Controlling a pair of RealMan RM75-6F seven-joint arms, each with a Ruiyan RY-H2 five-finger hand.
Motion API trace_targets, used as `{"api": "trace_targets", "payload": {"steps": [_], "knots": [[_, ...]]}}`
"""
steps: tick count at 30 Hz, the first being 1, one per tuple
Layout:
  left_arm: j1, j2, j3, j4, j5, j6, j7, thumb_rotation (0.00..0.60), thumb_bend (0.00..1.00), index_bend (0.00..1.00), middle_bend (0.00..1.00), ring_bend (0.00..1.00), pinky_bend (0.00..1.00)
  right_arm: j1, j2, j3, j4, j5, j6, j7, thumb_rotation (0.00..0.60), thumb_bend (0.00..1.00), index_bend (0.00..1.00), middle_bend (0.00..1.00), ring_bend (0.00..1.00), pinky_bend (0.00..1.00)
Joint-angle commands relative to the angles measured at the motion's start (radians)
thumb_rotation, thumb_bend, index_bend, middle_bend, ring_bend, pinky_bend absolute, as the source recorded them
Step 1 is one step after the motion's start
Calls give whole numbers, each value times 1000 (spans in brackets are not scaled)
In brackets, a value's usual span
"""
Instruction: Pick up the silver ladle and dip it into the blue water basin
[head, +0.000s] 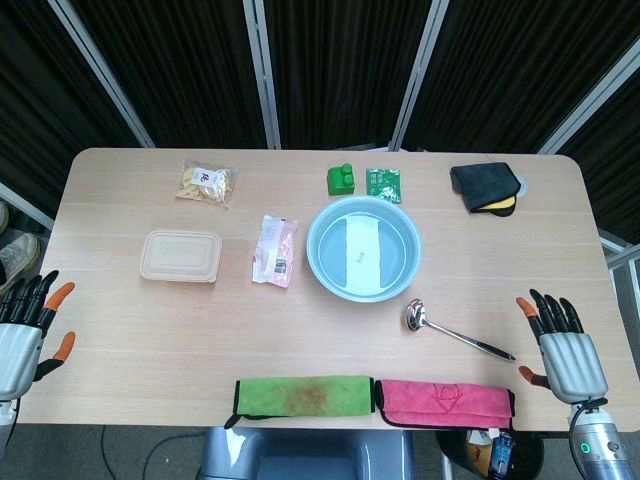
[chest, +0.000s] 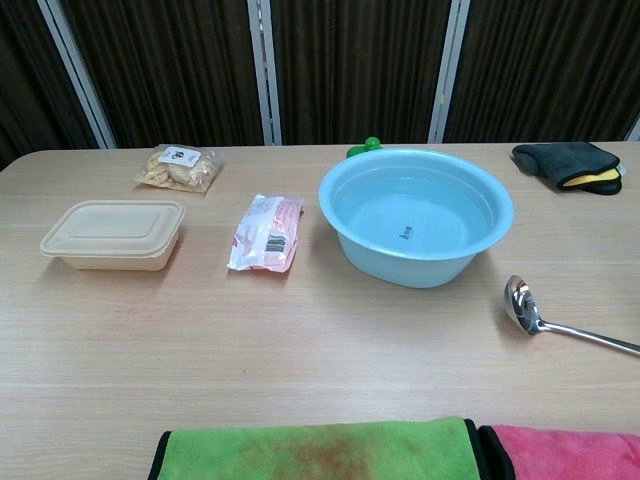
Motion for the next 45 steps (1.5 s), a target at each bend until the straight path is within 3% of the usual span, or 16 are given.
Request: {"api": "trace_targets", "payload": {"steps": [1, 11, 16, 21, 30, 37, 45], "knots": [[-4, -2, 1, 0, 2, -7, -4, 600, 403, 124, 0, 0, 0, -1, 7, -2, -10, 18, -13, -9, 600, 35, 0, 0, 0, 0], [-22, -1, -5, 4, 19, -12, -46, 600, 404, 123, 0, 0, 0, 12, 5, -7, -22, 42, -56, -11, 600, 37, 28, 0, 0, 0], [-23, 11, -9, 7, 13, -11, -92, 600, 404, 124, 0, 0, 0, 48, 19, -16, -62, 68, -140, -58, 600, 70, 179, 0, 0, 0], [-22, 27, -4, 5, 22, -5, -131, 600, 414, 109, 0, 0, 0, 113, 15, -13, -104, 188, -289, -160, 600, 104, 318, 0, 0, 0], [-23, 15, -6, 47, 58, 39, -178, 600, 450, 31, 0, 0, 0, 212, -48, 13, -58, 354, -428, -243, 600, 134, 445, 0, 0, 0], [-14, 10, -9, 62, 61, 67, -188, 600, 451, 0, 0, 0, 0, 249, -74, 33, 32, 371, -464, -185, 600, 135, 447, 0, 0, 0], [-11, -7, -12, 72, 72, 89, -172, 600, 450, 0, 0, 0, 0, 255, -72, 57, 120, 334, -480, -18, 600, 183, 467, 0, 0, 0]]}}
